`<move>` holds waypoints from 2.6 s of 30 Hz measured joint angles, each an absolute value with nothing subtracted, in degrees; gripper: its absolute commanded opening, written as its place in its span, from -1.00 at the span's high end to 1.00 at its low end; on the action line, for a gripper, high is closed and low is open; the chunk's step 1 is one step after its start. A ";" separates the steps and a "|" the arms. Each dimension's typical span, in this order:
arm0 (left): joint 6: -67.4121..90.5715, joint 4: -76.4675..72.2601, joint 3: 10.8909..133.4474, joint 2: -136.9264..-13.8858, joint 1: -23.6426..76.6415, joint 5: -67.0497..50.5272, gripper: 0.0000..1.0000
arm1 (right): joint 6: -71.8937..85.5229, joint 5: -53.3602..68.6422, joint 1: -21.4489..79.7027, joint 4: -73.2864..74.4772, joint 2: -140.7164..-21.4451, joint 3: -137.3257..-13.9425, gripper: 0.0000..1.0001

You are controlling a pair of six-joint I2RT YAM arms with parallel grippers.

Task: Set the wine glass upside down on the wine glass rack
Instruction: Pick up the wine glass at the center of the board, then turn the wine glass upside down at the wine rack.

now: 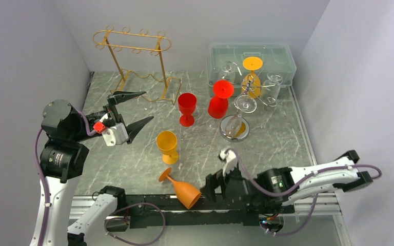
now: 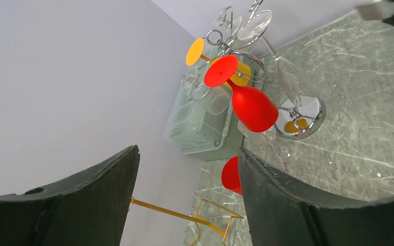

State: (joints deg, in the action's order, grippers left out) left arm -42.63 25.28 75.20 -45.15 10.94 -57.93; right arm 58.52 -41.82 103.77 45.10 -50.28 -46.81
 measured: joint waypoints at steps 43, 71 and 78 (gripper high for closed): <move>-42.63 25.15 75.20 -45.15 10.94 -57.93 -0.51 | 29.34 -9.67 83.33 18.52 -76.51 -45.47 -0.08; -42.63 25.15 75.20 -45.15 10.94 -57.93 -0.51 | 9.76 -63.07 82.65 9.37 -13.50 -34.02 0.05; -42.63 25.15 75.20 -45.15 10.94 -57.93 -0.51 | 13.50 -72.40 82.59 19.90 -11.79 -36.42 0.01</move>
